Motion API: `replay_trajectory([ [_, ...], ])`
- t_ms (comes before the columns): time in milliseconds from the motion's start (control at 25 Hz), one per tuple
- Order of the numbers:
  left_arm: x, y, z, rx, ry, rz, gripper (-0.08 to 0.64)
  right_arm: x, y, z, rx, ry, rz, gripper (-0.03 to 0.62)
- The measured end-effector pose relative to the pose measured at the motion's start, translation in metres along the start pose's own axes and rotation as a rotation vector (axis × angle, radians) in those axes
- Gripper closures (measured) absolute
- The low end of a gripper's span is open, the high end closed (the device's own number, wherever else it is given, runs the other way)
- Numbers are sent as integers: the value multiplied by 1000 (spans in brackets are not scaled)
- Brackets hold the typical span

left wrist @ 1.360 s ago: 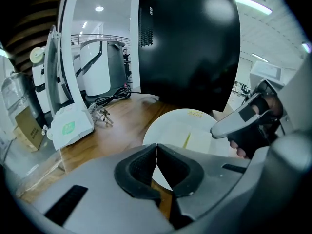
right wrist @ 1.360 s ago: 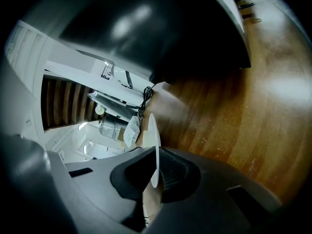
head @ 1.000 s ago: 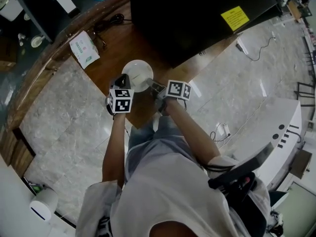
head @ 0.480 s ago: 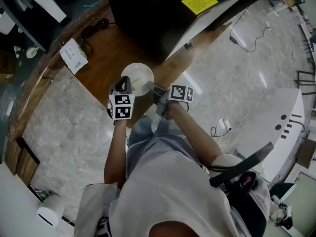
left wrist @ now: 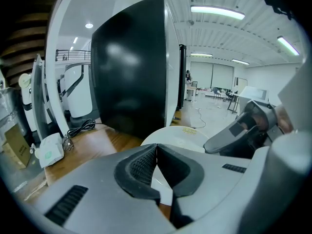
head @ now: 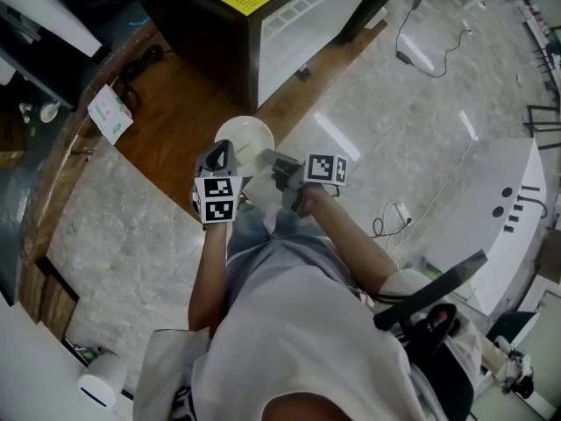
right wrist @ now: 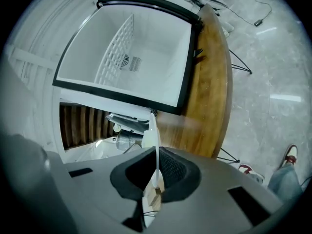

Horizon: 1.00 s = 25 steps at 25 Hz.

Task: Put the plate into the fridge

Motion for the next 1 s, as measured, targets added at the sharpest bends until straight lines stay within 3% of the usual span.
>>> replay_trajectory([
  [200, 6, 28, -75, -6, -24, -31, 540, 78, 20, 0, -17, 34, -13, 568],
  [520, 1, 108, -275, -69, -80, -103, 540, 275, 89, -18, -37, 86, -89, 568],
  [800, -29, 138, -349, -87, -108, -139, 540, 339, 145, -47, -28, 93, -129, 568],
  [1000, -36, 175, -381, -87, -120, -192, 540, 368, 183, -44, -15, 115, -155, 568],
])
Point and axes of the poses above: the fingertips, and each gripper's own axes: x backward along the fingers, z to its left, y out of its top, the point moved 6 cm from there along x, backward along the fingers, and after that the axes turned 4 degrees about y, right-handed, at the moved point
